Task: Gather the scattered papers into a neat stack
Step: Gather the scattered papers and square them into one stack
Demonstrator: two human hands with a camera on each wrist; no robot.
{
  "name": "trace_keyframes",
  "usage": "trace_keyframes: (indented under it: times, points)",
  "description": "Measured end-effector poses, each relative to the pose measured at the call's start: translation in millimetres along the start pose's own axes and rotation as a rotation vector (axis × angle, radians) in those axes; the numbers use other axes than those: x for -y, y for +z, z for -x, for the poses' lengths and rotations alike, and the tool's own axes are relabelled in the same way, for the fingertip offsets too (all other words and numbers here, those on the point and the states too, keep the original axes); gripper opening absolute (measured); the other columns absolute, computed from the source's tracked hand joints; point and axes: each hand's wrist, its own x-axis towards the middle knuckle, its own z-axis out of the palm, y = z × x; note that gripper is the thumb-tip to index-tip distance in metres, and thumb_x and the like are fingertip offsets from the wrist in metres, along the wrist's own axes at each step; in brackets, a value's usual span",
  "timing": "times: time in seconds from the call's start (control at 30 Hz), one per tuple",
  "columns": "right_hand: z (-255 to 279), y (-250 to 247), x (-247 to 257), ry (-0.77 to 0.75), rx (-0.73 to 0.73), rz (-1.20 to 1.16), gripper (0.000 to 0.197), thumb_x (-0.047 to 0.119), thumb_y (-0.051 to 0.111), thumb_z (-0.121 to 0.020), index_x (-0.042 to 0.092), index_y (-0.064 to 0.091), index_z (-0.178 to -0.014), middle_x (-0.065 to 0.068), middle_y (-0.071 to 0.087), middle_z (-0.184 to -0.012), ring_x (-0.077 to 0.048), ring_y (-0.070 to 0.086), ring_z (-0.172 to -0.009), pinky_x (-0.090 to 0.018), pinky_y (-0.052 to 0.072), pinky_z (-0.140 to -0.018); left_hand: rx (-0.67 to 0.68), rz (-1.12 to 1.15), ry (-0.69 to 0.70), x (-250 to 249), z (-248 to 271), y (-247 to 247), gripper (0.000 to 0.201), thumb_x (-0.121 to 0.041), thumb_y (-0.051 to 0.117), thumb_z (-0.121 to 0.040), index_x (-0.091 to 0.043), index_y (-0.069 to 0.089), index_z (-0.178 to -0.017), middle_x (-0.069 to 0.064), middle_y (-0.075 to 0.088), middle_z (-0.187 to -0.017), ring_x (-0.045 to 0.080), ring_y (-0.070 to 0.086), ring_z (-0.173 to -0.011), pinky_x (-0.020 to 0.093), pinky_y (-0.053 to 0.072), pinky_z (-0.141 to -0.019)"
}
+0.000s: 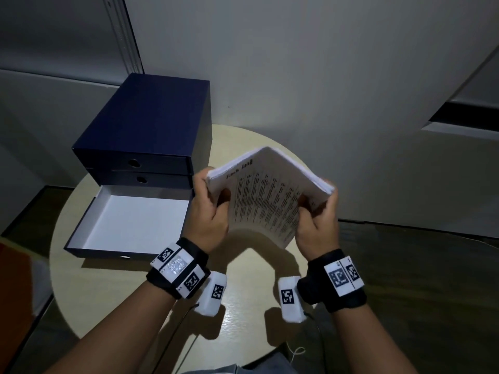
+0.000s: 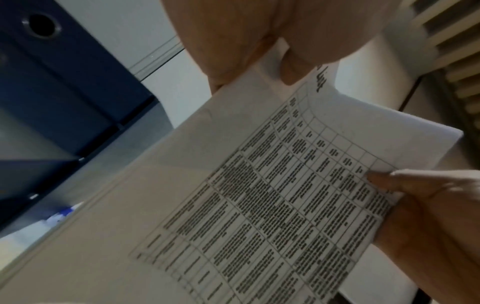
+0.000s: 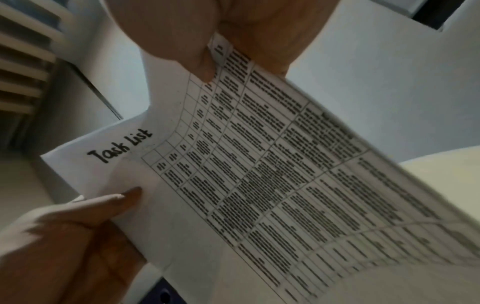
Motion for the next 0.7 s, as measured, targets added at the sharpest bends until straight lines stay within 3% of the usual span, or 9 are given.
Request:
trace_keyframes:
  times: [0.07,0.17,0.23,0.33,0.4,0.47,0.53,0.6,0.7]
  points:
    - [12,3,-11,0.065,0.031,0.038,0.053,0.002,0.053,-0.092,0.045,0.034,-0.116,0.015,0.054,-0.107,0.015,0.055,-0.095,-0.031,0.055,-0.081,0.029,-0.053,-0.119,15,9,-2,0.056,-0.021,0.054,-0.088,-0.063,0.028,-0.114,-0.007,0.06,-0.115,0.021,0.06,-0.111,0.051,0.056,-0.089]
    - [20,6,-19,0.121,0.048,0.036,0.055,0.001,0.057,-0.092,0.036,0.03,-0.126,0.019,0.051,-0.109,0.021,0.053,-0.095,-0.026,0.052,-0.083,0.019,-0.072,-0.115,26,14,-4,0.06,-0.013,0.063,-0.086,-0.048,0.032,-0.123,-0.01,0.058,-0.122,0.014,0.058,-0.115,0.047,0.052,-0.097]
    - [14,7,-16,0.104,0.013,0.004,0.056,0.002,0.061,-0.089,0.033,0.034,-0.126,0.013,0.053,-0.11,0.013,0.057,-0.097,-0.031,0.055,-0.083,0.016,-0.029,-0.077,20,9,-3,0.053,-0.017,0.066,-0.085,-0.038,0.035,-0.122,-0.014,0.058,-0.117,0.006,0.06,-0.109,0.038,0.053,-0.093]
    - [3,9,-9,0.047,-0.095,-0.022,0.048,0.026,0.068,-0.082,0.032,0.043,-0.123,0.006,0.054,-0.12,-0.012,0.057,-0.113,-0.049,0.052,-0.094,0.005,0.091,-0.035,4,0,-1,0.042,-0.03,0.067,-0.085,-0.03,0.044,-0.12,-0.021,0.061,-0.108,0.009,0.062,-0.103,0.034,0.051,-0.089]
    - [-7,12,-5,0.031,-0.18,-0.042,0.036,0.041,0.066,-0.082,0.036,0.051,-0.114,0.013,0.056,-0.117,-0.019,0.055,-0.117,-0.055,0.047,-0.098,-0.073,0.149,-0.041,-5,-10,0,0.035,-0.04,0.063,-0.086,-0.026,0.05,-0.115,-0.007,0.063,-0.113,0.015,0.06,-0.106,0.035,0.049,-0.092]
    - [-18,15,-3,0.048,-0.26,-0.051,0.018,0.046,0.063,-0.084,0.038,0.057,-0.099,0.015,0.061,-0.105,-0.019,0.059,-0.107,-0.056,0.048,-0.094,-0.164,0.189,-0.085,-11,-22,3,0.026,-0.045,0.059,-0.086,-0.026,0.056,-0.104,0.005,0.067,-0.111,0.013,0.061,-0.1,0.032,0.049,-0.092]
    - [-26,17,-4,0.071,-0.304,-0.025,0.005,0.038,0.062,-0.086,0.034,0.06,-0.086,0.016,0.064,-0.091,-0.017,0.062,-0.097,-0.054,0.05,-0.092,-0.215,0.158,-0.126,-13,-30,6,0.015,-0.039,0.058,-0.088,-0.026,0.058,-0.097,0.0,0.072,-0.102,0.011,0.063,-0.098,0.036,0.049,-0.096]
    - [-30,18,-5,0.088,-0.317,-0.004,0.01,0.028,0.061,-0.087,0.031,0.059,-0.078,0.016,0.064,-0.083,-0.014,0.061,-0.09,-0.051,0.052,-0.09,-0.222,0.124,-0.163,-11,-33,7,0.006,-0.025,0.056,-0.092,-0.023,0.059,-0.097,-0.005,0.074,-0.098,0.011,0.064,-0.102,0.04,0.047,-0.1]
    - [-32,18,-7,0.088,-0.33,-0.01,0.015,0.02,0.06,-0.087,0.028,0.059,-0.075,0.013,0.064,-0.08,-0.01,0.06,-0.084,-0.045,0.054,-0.086,-0.213,0.13,-0.187,-10,-34,6,0.011,-0.015,0.052,-0.095,-0.023,0.06,-0.094,-0.006,0.075,-0.095,0.015,0.065,-0.101,0.044,0.05,-0.097]
